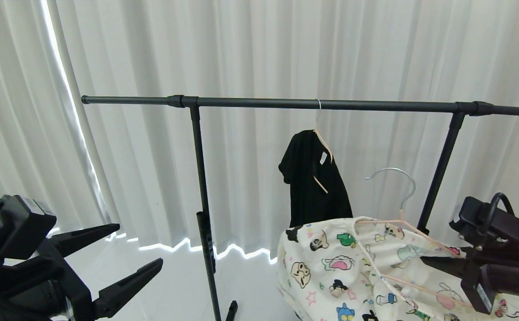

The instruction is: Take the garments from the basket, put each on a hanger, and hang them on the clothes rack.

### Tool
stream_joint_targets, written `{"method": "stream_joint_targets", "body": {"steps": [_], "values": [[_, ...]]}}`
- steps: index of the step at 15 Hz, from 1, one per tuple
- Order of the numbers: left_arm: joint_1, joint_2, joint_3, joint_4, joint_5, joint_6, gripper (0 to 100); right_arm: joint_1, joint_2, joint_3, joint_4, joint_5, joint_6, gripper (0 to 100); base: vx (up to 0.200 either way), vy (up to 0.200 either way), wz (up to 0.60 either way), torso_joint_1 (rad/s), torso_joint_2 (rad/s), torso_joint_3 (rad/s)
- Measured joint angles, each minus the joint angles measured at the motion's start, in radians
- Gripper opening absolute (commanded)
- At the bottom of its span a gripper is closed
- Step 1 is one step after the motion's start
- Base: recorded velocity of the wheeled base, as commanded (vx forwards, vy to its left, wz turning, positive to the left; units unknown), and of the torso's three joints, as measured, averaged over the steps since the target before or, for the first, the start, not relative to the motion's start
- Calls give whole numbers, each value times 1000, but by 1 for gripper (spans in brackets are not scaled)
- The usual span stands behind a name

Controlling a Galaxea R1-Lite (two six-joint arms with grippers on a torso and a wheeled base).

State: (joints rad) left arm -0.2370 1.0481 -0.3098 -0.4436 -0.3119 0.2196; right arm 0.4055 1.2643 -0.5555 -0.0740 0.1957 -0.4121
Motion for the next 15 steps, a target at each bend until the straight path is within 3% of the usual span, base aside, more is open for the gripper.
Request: {"method": "stream_joint_targets", "body": {"steps": [3, 7, 15], "values": [[34, 14, -12, 1, 22, 4, 100, -93, -67, 49, 119, -44, 0, 0, 0, 0, 0, 0, 0, 0], [76, 64, -35, 1, 141, 5, 100, -240, -161, 63, 278, -112, 0, 0, 0, 0, 0, 0, 0, 0], [81, 134, -42, 1, 301, 46, 100, -511, -198, 64, 307, -170, 0, 0, 0, 0, 0, 0, 0, 0]]}}
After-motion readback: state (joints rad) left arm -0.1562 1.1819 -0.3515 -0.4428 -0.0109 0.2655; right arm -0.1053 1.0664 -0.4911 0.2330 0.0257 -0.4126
